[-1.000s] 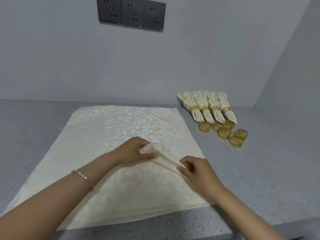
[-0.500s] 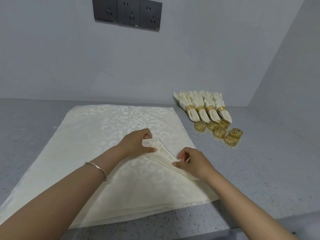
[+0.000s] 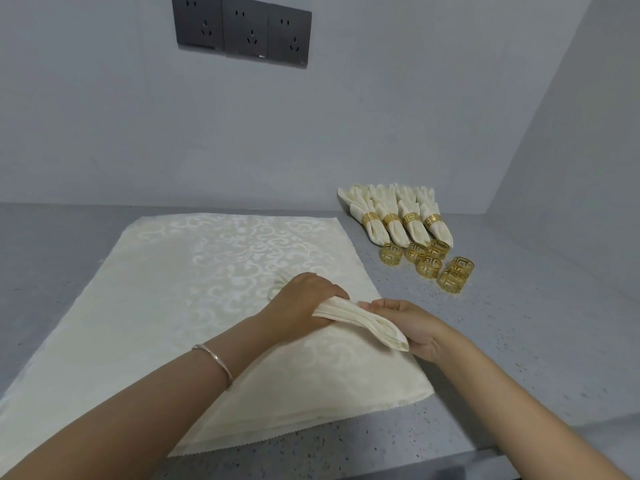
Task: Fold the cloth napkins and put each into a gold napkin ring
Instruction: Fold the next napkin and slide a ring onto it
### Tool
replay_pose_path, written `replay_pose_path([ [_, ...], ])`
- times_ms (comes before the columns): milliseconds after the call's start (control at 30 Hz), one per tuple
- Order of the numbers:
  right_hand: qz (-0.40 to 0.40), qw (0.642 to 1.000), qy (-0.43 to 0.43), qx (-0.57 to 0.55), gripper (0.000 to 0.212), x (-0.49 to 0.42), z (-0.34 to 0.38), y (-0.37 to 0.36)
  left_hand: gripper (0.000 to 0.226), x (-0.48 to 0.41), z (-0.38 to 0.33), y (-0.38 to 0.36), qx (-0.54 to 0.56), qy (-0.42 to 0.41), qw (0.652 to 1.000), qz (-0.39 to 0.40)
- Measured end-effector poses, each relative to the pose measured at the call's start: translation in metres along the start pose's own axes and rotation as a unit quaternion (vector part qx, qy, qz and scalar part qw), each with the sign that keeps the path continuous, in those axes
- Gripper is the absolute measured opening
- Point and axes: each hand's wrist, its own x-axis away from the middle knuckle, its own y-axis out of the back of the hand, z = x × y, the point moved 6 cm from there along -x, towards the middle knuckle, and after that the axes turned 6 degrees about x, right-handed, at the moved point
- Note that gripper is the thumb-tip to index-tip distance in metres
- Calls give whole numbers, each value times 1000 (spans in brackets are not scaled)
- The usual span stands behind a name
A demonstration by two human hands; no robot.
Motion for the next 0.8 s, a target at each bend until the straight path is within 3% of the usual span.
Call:
replay_pose_path([
  [133,-22,1000,-6,9,22,6,-8,29,21,-22,-11,-9,-47,-6,997,54],
  [233,-181,979,56,79,16,3,-11,83,17,-41,-17,-11,-122,1,987,100],
  [300,-314,939,113,89,12,6,-13,122,18,-55,-19,-13,-171,20,978,121],
  [400,-423,885,131,147,37,4,-16,163,20,-75,-23,-16,-229,38,964,127],
  [533,-410,885,104,194,64,-22,-25,183,24,-91,-23,-22,-255,64,957,120],
  [800,-411,885,101,196,55,-41,-27,181,24,-88,-14,-18,-253,86,960,83],
])
